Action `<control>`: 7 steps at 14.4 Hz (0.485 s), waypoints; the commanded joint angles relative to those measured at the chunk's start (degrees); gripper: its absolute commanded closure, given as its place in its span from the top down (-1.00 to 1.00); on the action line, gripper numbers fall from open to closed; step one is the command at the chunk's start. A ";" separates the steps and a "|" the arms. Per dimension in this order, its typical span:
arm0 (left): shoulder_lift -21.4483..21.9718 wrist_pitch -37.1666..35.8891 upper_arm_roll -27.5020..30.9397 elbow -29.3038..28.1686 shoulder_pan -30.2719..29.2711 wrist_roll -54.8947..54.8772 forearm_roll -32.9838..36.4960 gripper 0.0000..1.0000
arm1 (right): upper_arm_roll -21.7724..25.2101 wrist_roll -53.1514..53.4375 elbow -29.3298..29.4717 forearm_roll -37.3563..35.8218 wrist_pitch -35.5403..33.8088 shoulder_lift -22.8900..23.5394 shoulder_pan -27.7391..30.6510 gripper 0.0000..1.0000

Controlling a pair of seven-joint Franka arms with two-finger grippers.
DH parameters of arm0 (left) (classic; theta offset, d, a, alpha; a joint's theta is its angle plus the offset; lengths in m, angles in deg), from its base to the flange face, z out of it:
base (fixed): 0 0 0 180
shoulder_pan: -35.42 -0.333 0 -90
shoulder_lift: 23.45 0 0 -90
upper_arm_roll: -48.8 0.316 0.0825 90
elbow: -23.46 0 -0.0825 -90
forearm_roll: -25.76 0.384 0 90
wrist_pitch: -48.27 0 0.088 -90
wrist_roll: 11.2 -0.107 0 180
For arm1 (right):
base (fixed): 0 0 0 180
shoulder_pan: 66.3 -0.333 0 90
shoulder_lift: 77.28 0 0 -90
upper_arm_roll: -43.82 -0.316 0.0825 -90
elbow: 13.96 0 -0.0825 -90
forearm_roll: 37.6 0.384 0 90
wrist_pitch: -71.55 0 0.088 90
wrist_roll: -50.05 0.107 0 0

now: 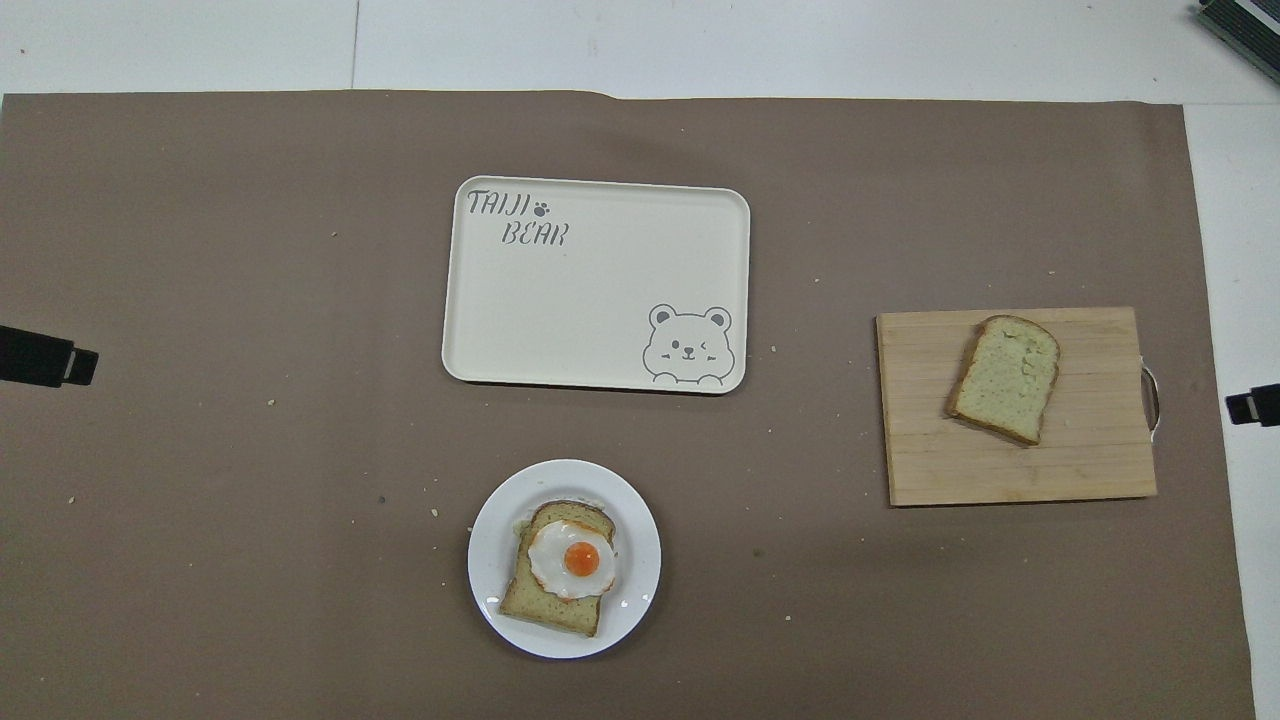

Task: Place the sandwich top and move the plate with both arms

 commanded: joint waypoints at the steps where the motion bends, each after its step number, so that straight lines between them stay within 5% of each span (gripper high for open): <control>1: 1.69 0.40 0.67 -2.08 0.93 0.77 -0.44 1.00 | -0.52 0.10 -1.35 0.83 -0.20 -1.42 0.53 1.00; 7: 1.78 0.31 0.67 -2.08 1.29 0.86 -0.44 1.00 | -0.52 -0.07 -1.35 0.83 -0.29 -1.42 0.62 1.00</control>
